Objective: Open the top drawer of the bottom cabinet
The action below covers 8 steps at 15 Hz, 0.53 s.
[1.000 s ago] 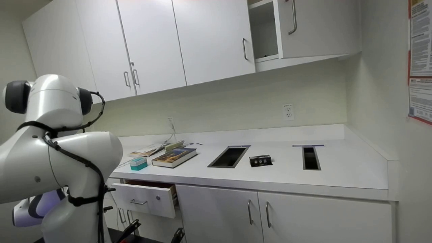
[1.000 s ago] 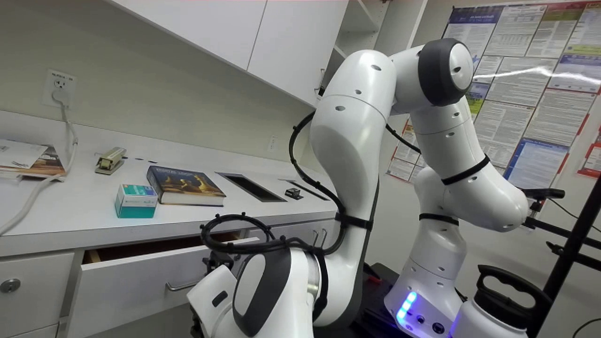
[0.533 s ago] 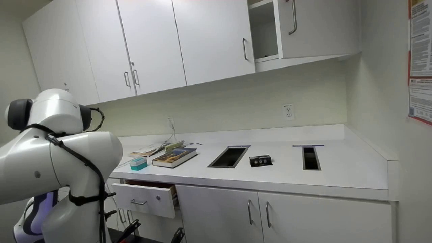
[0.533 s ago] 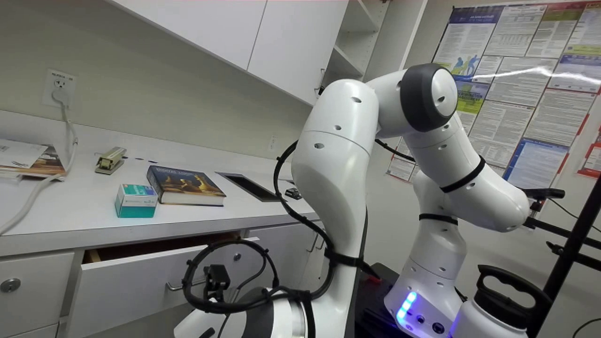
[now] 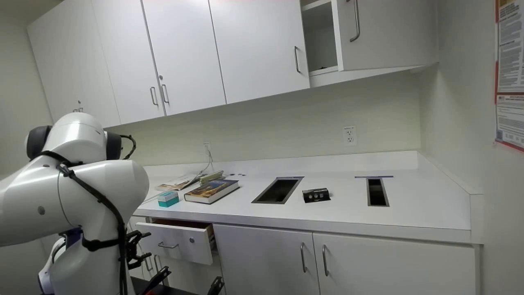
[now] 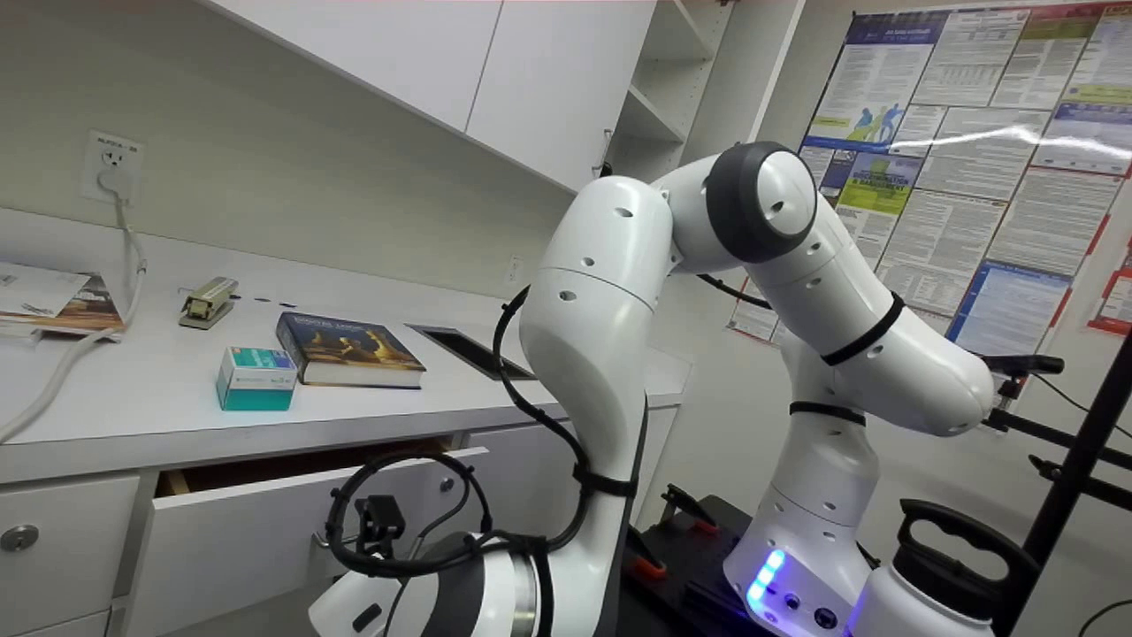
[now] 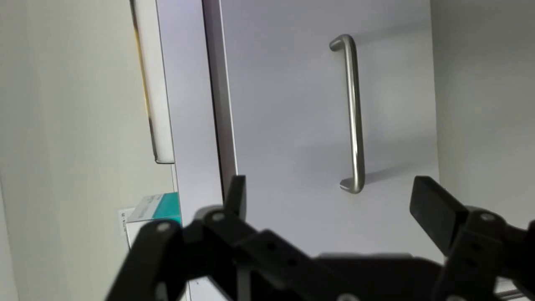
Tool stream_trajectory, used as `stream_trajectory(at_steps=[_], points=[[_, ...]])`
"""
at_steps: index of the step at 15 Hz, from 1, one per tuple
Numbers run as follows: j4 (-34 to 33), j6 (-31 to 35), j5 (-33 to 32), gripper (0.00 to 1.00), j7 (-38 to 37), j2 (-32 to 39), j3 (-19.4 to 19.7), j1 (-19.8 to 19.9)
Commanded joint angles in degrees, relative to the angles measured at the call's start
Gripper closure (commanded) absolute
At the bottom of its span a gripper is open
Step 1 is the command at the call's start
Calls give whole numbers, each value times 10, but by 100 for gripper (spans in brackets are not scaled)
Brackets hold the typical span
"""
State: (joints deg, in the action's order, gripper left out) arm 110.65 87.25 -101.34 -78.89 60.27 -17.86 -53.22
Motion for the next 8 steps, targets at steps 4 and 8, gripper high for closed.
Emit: stream_trajectory(at_steps=[4,8], points=[[-14,-13,-9,0,2,15,-10,11],[-32,-29,-7,0,3,33,-6,6]])
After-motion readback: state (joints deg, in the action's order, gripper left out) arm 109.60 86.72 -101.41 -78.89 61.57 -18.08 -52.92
